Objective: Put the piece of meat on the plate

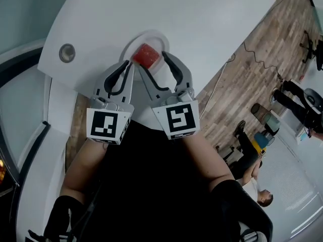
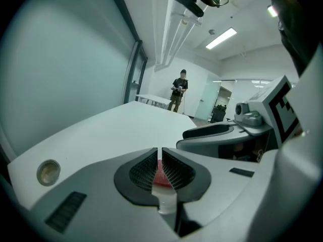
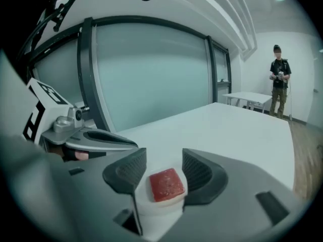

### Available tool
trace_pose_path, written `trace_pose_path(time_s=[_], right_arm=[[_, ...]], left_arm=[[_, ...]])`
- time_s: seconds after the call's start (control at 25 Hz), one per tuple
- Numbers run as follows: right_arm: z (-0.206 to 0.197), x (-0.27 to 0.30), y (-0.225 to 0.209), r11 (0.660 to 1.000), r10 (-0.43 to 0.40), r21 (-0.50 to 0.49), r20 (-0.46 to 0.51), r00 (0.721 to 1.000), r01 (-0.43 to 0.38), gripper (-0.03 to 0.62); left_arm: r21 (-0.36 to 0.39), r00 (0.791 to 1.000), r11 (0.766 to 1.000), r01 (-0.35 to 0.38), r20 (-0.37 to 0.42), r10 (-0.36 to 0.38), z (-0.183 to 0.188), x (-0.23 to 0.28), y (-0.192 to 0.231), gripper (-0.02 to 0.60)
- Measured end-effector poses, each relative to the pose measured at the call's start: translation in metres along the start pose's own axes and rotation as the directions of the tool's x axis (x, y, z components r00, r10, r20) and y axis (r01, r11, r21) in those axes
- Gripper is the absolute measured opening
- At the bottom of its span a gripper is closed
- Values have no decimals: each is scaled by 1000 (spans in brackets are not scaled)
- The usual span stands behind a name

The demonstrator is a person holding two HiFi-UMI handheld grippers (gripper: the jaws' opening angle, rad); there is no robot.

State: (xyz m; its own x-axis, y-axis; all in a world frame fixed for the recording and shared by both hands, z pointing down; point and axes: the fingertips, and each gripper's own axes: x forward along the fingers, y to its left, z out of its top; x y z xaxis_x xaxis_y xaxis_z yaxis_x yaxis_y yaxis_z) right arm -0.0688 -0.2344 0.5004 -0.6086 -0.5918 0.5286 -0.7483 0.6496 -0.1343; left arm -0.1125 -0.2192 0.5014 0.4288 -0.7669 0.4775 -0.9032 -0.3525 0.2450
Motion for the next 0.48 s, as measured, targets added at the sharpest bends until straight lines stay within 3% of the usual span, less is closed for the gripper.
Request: trace_pose_path(time_s=[0.04, 0.28, 0.48], right_arm=[[6, -8, 2, 1000, -2, 16, 28, 1000, 2, 202], [42, -55, 15, 996, -92, 18, 161, 983, 90, 9], [64, -87, 28, 992, -127, 17, 251, 959, 127, 3]], left_arm=[[16, 1000, 1000, -4, 13, 4, 5, -5, -2, 8], [85, 995, 996, 8, 97, -16, 40, -39, -20, 6], [143, 985, 989, 24, 164, -48, 65, -66, -38, 5]])
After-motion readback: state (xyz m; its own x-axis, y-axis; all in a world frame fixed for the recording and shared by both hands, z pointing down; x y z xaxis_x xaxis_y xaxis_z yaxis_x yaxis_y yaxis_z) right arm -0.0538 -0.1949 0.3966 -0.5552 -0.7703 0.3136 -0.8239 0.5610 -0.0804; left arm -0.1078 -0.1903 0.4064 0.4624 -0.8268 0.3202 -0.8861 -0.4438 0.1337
